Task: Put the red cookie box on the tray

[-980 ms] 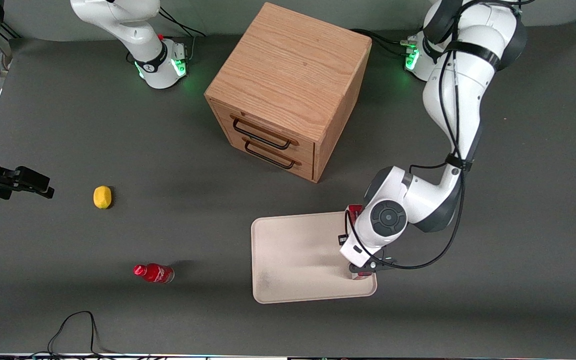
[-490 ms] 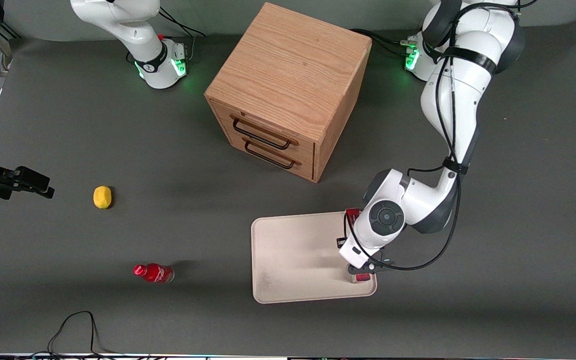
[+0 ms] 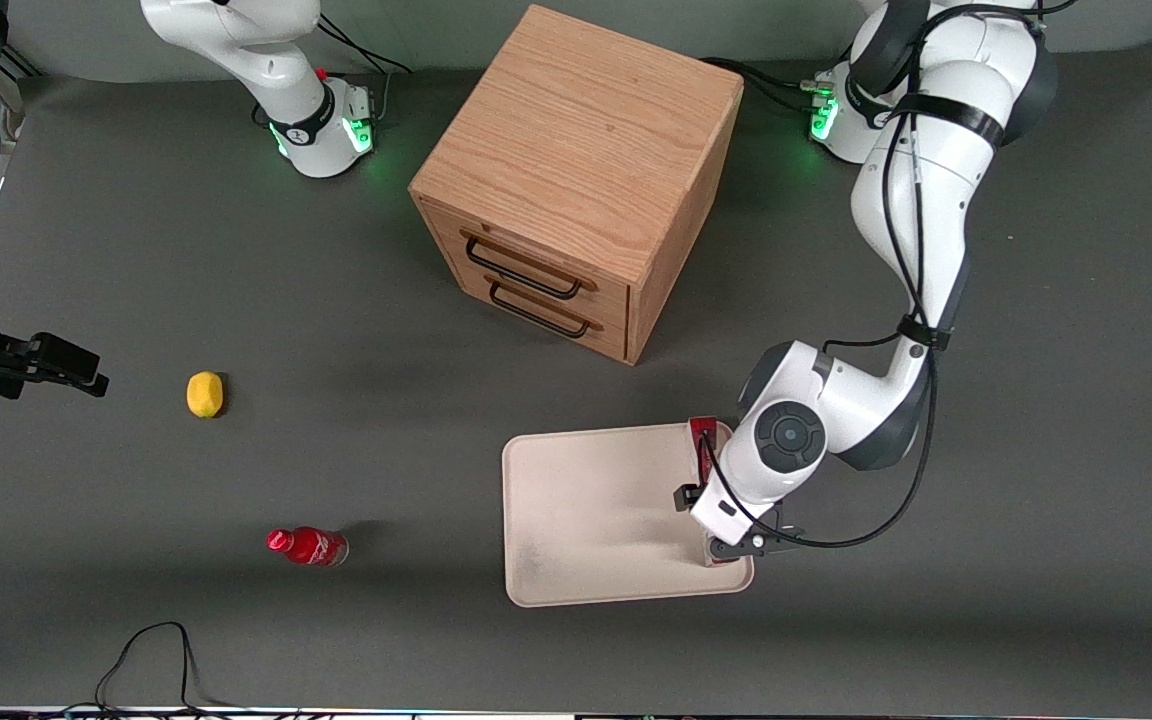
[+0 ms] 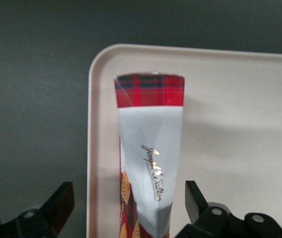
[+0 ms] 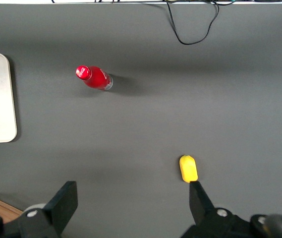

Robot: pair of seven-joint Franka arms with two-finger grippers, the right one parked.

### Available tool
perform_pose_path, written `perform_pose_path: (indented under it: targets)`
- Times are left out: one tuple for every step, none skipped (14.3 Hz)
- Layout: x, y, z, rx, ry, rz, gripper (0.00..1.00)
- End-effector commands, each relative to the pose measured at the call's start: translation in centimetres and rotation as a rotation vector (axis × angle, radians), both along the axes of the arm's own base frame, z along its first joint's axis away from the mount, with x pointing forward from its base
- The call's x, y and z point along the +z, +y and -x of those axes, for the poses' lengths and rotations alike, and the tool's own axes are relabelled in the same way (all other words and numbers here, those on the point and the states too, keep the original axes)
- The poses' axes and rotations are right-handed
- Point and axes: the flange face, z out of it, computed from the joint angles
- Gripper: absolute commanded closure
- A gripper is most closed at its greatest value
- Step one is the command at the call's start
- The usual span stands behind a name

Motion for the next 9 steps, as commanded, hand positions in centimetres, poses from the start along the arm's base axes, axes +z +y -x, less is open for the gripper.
perform_pose_path:
  targets:
    - [6.1, 1.6, 1.1, 0.005, 0.003, -0.021, 0.0]
    - [8.6, 2.1, 1.9, 0.01, 0.003, -0.017, 0.0]
    - [10.9, 3.5, 2.6, 0.023, 0.001, -0.02, 0.0]
    - [13.0, 5.3, 3.5, 0.015, -0.012, -0.028, 0.0]
    - [15.1, 7.3, 4.5, 0.002, -0.014, -0.022, 0.0]
    - [17.5, 9.6, 5.8, 0.001, -0.005, 0.014, 0.0]
    - [19.0, 11.9, 7.2, 0.009, 0.015, 0.047, 0.0]
    - [20.5, 14.3, 8.4, 0.02, 0.037, 0.058, 0.0]
    - [21.8, 16.3, 9.5, 0.018, 0.07, 0.031, 0.0]
